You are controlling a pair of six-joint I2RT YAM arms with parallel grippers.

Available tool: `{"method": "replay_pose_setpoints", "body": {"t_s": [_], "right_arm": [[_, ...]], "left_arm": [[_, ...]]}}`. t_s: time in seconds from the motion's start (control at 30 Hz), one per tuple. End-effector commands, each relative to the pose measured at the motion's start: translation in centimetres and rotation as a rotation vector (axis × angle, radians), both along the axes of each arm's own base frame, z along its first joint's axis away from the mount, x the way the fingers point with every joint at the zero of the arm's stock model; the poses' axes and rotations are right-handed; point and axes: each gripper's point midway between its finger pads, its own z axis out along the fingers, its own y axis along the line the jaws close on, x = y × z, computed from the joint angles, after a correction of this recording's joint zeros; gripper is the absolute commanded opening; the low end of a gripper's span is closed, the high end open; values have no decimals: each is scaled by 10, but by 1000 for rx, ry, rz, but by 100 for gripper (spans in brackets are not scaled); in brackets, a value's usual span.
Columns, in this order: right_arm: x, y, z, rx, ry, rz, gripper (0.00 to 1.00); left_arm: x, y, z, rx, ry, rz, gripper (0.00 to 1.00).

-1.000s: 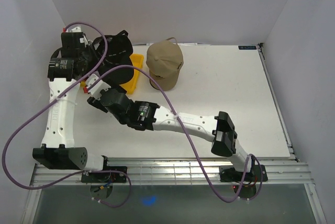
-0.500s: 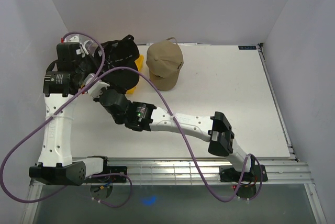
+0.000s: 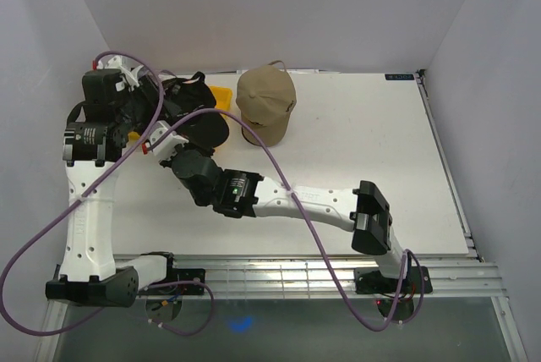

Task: Stack the hats

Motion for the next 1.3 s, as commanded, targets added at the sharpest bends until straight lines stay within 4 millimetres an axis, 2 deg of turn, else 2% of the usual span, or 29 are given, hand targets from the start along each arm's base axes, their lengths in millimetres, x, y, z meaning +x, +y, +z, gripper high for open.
{"method": "replay_pose_setpoints", "body": {"t_s": [0.0, 0.03, 0.17, 0.3, 0.33, 0.4, 0.43, 0.53, 0.6, 0.63, 0.67, 0.7, 0.73, 0.77, 0.8, 0.83, 0.87, 0.9, 0.93, 0.97, 1.0, 1.07, 1.13, 1.27], "right_arm": [[-2, -26, 55, 211, 24, -32, 8], [-3, -28, 56, 223, 32, -31, 8], [-7, -42, 70, 290, 63, -35, 8], [-8, -54, 77, 350, 104, -46, 8], [-9, -58, 78, 361, 115, -47, 8], [-5, -68, 86, 407, 140, -47, 8], [-4, -71, 83, 431, 177, -49, 8], [7, -92, 95, 567, 274, -42, 8], [23, -102, 93, 641, 344, -21, 8], [30, -107, 95, 689, 384, -8, 8], [47, -126, 107, 819, 435, -28, 8], [48, -124, 100, 843, 495, 21, 8], [51, -133, 109, 902, 515, 39, 8], [64, -145, 121, 981, 502, 47, 8], [64, -144, 114, 1036, 546, 69, 8], [72, -158, 122, 1094, 540, 63, 8], [73, -160, 132, 1155, 536, 99, 8], [74, -163, 135, 1222, 562, 108, 8], [76, -169, 127, 1249, 570, 100, 8], [81, -177, 129, 1287, 558, 99, 8], [82, -181, 140, 1364, 549, 131, 8], [89, -190, 136, 1415, 556, 121, 8], [90, -192, 144, 1480, 572, 166, 8], [86, -189, 145, 1522, 597, 229, 8]], "left_arm": [[-6, -11, 54, -55, -171, -41, 65], [-5, -12, 58, -62, -182, -43, 70], [2, -17, 87, -99, -243, -55, 74], [10, -19, 121, -123, -312, -50, 75], [12, -18, 136, -133, -345, -45, 75], [13, -17, 152, -139, -382, -35, 75], [12, -17, 167, -143, -419, -32, 75], [10, -16, 187, -153, -467, -27, 75], [6, -17, 196, -167, -493, -30, 75], [5, -18, 195, -169, -493, -31, 74], [3, -17, 191, -170, -483, -28, 74], [2, -17, 188, -167, -479, -28, 74], [1, -16, 183, -164, -472, -24, 74], [0, -15, 176, -159, -460, -18, 74], [-2, -14, 161, -157, -434, -12, 74], [-3, -14, 151, -156, -421, -8, 74], [-4, -13, 142, -157, -408, 0, 74], [-5, -13, 123, -160, -378, 7, 74], [-4, -13, 113, -161, -363, 6, 74], [-4, -15, 104, -166, -343, 1, 74], [-1, -18, 87, -174, -312, -13, 74], [2, -22, 71, -186, -277, -28, 74], [8, -26, 55, -195, -238, -47, 74], [15, -31, 44, -214, -213, -70, 75]]}}
